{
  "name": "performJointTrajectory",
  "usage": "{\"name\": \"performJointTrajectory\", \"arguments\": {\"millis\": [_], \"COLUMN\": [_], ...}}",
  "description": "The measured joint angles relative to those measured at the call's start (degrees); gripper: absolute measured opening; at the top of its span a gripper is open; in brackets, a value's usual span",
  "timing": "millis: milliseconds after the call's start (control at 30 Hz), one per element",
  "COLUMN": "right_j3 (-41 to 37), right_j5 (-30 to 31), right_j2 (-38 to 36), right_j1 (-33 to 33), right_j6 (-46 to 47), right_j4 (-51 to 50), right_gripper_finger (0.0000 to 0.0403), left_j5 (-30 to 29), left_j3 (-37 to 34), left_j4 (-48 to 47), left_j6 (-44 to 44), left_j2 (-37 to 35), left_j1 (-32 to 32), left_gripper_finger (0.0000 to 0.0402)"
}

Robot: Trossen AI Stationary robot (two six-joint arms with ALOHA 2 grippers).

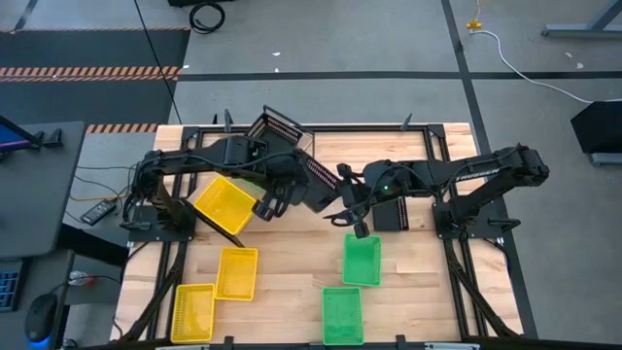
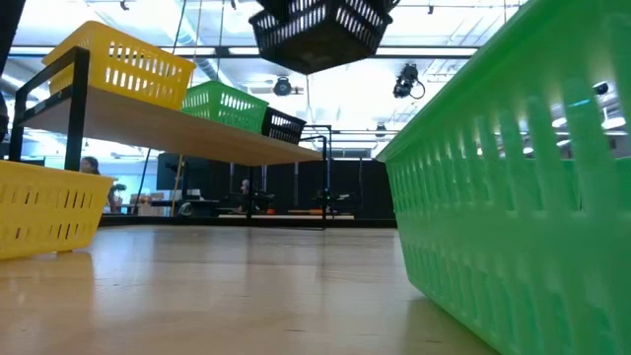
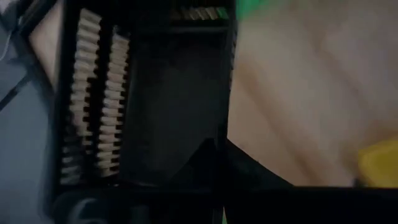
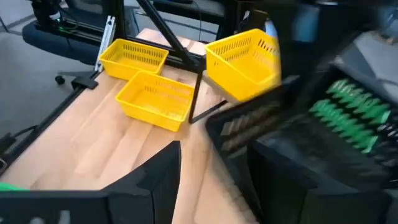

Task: Stack baskets on shelf by color
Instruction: Stack the left black bin on top of the other black bin on the shelf

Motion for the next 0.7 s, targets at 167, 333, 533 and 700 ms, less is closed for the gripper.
{"name": "performJointTrajectory", "arguments": {"millis": [167, 333, 533, 700], "right_j3": [0.0, 0.0, -0.02, -0.09], "right_j5": [0.83, 3.75, 6.4, 6.71], "right_j2": [-0.95, -3.37, -6.03, -6.48], "right_j1": [-0.04, -0.17, -0.14, -0.16], "right_j6": [0.82, 0.78, 0.78, 0.8], "right_j4": [0.82, 3.45, 0.16, -3.69], "right_gripper_finger": [0.0199, 0.0199, 0.0198, 0.0198], "left_j5": [-4.25, -8.36, -11.56, -11.63], "left_j3": [0.0, 0.0, 0.01, 0.02], "left_j4": [-2.0, -2.58, -1.89, -1.92], "left_j6": [1.12, 1.31, 5.45, 10.3], "left_j2": [-0.3, -0.48, -2.29, -3.88], "left_j1": [2.46, 5.45, 9.15, 13.58], "left_gripper_finger": [0.001, 0.001, 0.001, 0.001]}}
